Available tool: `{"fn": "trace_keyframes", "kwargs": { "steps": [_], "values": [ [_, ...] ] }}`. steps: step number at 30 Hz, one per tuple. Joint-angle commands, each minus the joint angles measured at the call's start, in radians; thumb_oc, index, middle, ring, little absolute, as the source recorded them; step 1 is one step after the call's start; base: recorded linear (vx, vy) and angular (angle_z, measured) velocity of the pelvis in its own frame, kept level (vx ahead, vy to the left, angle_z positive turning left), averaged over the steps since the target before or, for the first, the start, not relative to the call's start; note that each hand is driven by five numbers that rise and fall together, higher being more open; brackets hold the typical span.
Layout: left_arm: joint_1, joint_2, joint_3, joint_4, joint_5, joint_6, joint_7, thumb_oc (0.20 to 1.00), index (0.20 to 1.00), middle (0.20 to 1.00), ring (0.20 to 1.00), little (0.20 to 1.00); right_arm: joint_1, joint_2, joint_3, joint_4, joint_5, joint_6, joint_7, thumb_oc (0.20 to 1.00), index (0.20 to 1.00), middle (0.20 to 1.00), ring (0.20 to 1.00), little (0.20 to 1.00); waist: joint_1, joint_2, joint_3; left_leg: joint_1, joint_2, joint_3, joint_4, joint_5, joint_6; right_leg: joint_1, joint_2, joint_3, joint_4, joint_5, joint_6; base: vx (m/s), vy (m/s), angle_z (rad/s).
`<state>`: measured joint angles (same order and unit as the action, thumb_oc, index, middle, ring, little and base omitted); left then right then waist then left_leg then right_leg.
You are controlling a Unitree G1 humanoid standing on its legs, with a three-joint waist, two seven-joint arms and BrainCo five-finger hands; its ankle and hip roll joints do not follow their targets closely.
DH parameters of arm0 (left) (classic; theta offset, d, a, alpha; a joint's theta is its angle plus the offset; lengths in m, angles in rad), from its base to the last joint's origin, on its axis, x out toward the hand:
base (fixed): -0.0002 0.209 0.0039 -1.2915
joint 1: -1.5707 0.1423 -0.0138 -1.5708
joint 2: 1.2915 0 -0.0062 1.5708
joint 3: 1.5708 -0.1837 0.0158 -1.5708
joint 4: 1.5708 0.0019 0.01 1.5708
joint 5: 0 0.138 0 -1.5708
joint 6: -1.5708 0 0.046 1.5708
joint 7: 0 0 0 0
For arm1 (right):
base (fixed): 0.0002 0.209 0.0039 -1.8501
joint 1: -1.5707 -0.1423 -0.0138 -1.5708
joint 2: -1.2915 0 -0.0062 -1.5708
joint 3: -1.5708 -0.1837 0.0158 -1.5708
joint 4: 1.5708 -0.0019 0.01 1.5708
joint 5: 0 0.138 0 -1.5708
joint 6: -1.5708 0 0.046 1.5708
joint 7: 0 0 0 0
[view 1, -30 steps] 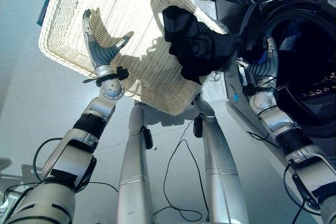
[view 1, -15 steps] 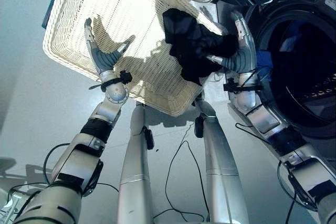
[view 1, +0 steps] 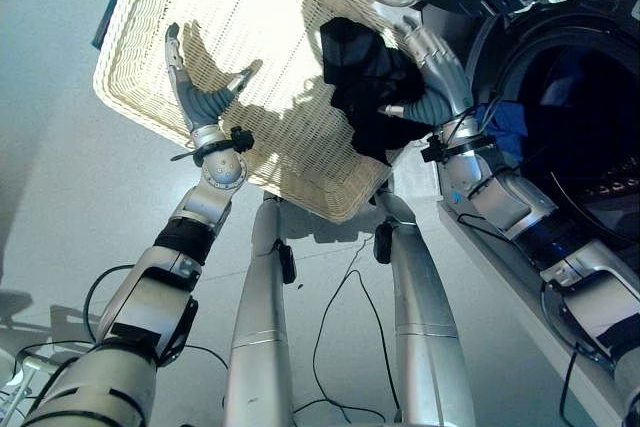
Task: Put the clothes into the washing machine.
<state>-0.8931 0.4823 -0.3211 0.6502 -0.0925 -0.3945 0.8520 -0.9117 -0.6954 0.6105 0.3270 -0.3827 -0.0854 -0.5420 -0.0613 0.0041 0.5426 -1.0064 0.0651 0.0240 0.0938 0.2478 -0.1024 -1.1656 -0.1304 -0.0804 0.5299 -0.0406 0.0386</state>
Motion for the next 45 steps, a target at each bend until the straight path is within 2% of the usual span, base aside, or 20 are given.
{"fn": "trace_keyframes", "kwargs": {
  "steps": [1, 8, 16, 19, 20, 22, 26, 30, 31, 36, 38, 43, 44, 45],
  "values": [
    [-0.038, 0.020, -0.001, -0.009, 0.003, -0.020, 0.002, 1.000, 1.000, 1.000, 1.000, 1.000, -0.027, -0.035, 0.037, -0.027, -0.053, -0.011, 0.021, 1.000, 1.000, 1.000, 1.000, 1.000, 0.001, -0.012, -0.023, -0.040, -0.037, 0.031, 0.161, -0.116, -0.026, 0.093, 0.029, -0.043, -0.286, 0.217, 0.124, 0.00, -0.025, 0.06],
    [-0.068, 0.036, -0.029, 0.003, -0.019, -0.014, -0.002, 1.000, 1.000, 1.000, 1.000, 1.000, -0.093, -0.057, 0.135, 0.046, -0.074, -0.031, 0.059, 1.000, 1.000, 1.000, 1.000, 1.000, 0.008, -0.014, -0.023, -0.049, -0.044, 0.023, 0.166, -0.116, -0.025, 0.085, 0.028, -0.051, -0.281, 0.217, 0.124, 0.00, 0.000, 0.00],
    [-0.058, 0.038, -0.035, -0.007, -0.019, -0.017, 0.002, 1.000, 1.000, 1.000, 1.000, 1.000, -0.106, -0.069, 0.178, 0.082, -0.101, -0.044, 0.071, 1.000, 1.000, 1.000, 1.000, 1.000, 0.015, -0.015, -0.023, -0.057, -0.049, 0.017, 0.173, -0.118, -0.022, 0.080, 0.029, -0.057, -0.273, 0.214, 0.122, 0.00, -0.003, 0.01],
    [-0.059, 0.040, -0.039, -0.007, -0.021, -0.017, 0.001, 1.000, 1.000, 1.000, 1.000, 1.000, -0.109, -0.069, 0.186, 0.094, -0.109, -0.028, 0.087, 1.000, 1.000, 1.000, 1.000, 1.000, 0.016, -0.015, -0.023, -0.057, -0.050, 0.016, 0.175, -0.119, -0.022, 0.080, 0.029, -0.057, -0.273, 0.214, 0.122, 0.01, -0.009, 0.06],
    [-0.059, 0.041, -0.041, -0.007, -0.022, -0.019, -0.002, 1.000, 1.000, 1.000, 1.000, 1.000, -0.113, -0.068, 0.200, 0.118, -0.125, -0.001, 0.105, 1.000, 1.000, 1.000, 1.000, 1.000, 0.017, -0.015, -0.023, -0.059, -0.050, 0.014, 0.179, -0.120, -0.023, 0.077, 0.028, -0.057, -0.269, 0.214, 0.123, 0.00, 0.000, 0.00],
    [-0.061, 0.038, -0.043, -0.003, -0.023, -0.021, -0.003, 1.000, 1.000, 1.000, 1.000, 1.000, -0.119, -0.067, 0.213, 0.138, -0.133, 0.010, 0.112, 1.000, 1.000, 1.000, 1.000, 1.000, 0.019, -0.014, -0.023, -0.058, -0.050, 0.014, 0.177, -0.120, -0.023, 0.077, 0.027, -0.058, -0.271, 0.214, 0.123, 0.00, 0.000, 0.00],
    [-0.084, 0.034, -0.063, 0.017, -0.035, -0.021, -0.004, 1.000, 1.000, 1.000, 1.000, 1.000, -0.159, -0.048, 0.273, 0.251, -0.162, 0.096, 0.187, 1.000, 1.000, 1.000, 1.000, 1.000, 0.024, -0.008, -0.023, -0.061, -0.050, 0.014, 0.177, -0.119, -0.023, 0.075, 0.024, -0.061, -0.273, 0.217, 0.121, 0.00, 0.000, 0.00],
    [-0.096, 0.031, -0.072, 0.035, -0.045, -0.028, -0.004, 1.000, 1.000, 1.000, 1.000, 1.000, -0.182, -0.030, 0.297, 0.347, -0.186, 0.125, 0.222, 1.000, 1.000, 1.000, 1.000, 1.000, 0.030, -0.004, -0.023, -0.060, -0.049, 0.016, 0.175, -0.115, -0.023, 0.076, 0.024, -0.064, -0.273, 0.218, 0.119, 0.00, 0.000, 0.00],
    [-0.104, 0.032, -0.075, 0.042, -0.051, -0.029, -0.006, 1.000, 1.000, 1.000, 1.000, 1.000, -0.191, -0.021, 0.304, 0.374, -0.201, 0.149, 0.252, 1.000, 1.000, 1.000, 1.000, 1.000, 0.030, -0.002, -0.023, -0.061, -0.050, 0.015, 0.176, -0.115, -0.023, 0.074, 0.026, -0.062, -0.273, 0.219, 0.119, 0.00, 0.000, 0.00],
    [-0.116, 0.028, -0.084, 0.054, -0.055, -0.032, -0.008, 1.000, 1.000, 1.000, 1.000, 1.000, -0.204, 0.000, 0.314, 0.438, -0.235, 0.167, 0.268, 1.000, 1.000, 1.000, 1.000, 1.000, 0.035, 0.001, -0.023, -0.065, -0.051, 0.014, 0.175, -0.111, -0.022, 0.071, 0.026, -0.064, -0.273, 0.222, 0.117, 0.00, 0.000, 0.00],
    [-0.121, 0.025, -0.085, 0.056, -0.054, -0.031, -0.009, 1.000, 1.000, 1.000, 1.000, 1.000, -0.217, 0.013, 0.320, 0.491, -0.282, 0.221, 0.314, 1.000, 1.000, 1.000, 1.000, 1.000, 0.039, 0.003, -0.023, -0.063, -0.050, 0.014, 0.168, -0.108, -0.022, 0.073, 0.028, -0.065, -0.279, 0.224, 0.117, 0.00, 0.000, 0.00],
    [-0.120, 0.018, -0.085, 0.064, -0.049, -0.040, -0.006, 1.000, 1.000, 1.000, 1.000, 1.000, -0.212, 0.029, 0.319, 0.545, -0.346, 0.230, 0.309, 1.000, 1.000, 1.000, 1.000, 1.000, 0.040, 0.006, -0.023, -0.064, -0.050, 0.014, 0.169, -0.106, -0.020, 0.070, 0.029, -0.063, -0.278, 0.228, 0.115, 0.00, 0.000, 0.00],
    [-0.119, 0.016, -0.084, 0.064, -0.047, -0.041, -0.003, 1.000, 1.000, 1.000, 1.000, 1.000, -0.215, 0.033, 0.317, 0.549, -0.363, 0.237, 0.317, 0.805, 0.805, 0.805, 0.805, 0.805, 0.040, 0.006, -0.023, -0.065, -0.051, 0.015, 0.169, -0.106, -0.020, 0.070, 0.030, -0.062, -0.277, 0.227, 0.115, 0.00, 0.000, 0.00],
    [-0.118, 0.015, -0.083, 0.063, -0.045, -0.042, -0.001, 1.000, 1.000, 1.000, 1.000, 1.000, -0.214, 0.032, 0.314, 0.553, -0.375, 0.239, 0.320, 0.260, 0.260, 0.260, 0.260, 0.260, 0.039, 0.006, -0.023, -0.067, -0.050, 0.016, 0.172, -0.106, -0.020, 0.069, 0.030, -0.061, -0.276, 0.227, 0.115, 0.00, 0.000, 0.00]
  ]
}}
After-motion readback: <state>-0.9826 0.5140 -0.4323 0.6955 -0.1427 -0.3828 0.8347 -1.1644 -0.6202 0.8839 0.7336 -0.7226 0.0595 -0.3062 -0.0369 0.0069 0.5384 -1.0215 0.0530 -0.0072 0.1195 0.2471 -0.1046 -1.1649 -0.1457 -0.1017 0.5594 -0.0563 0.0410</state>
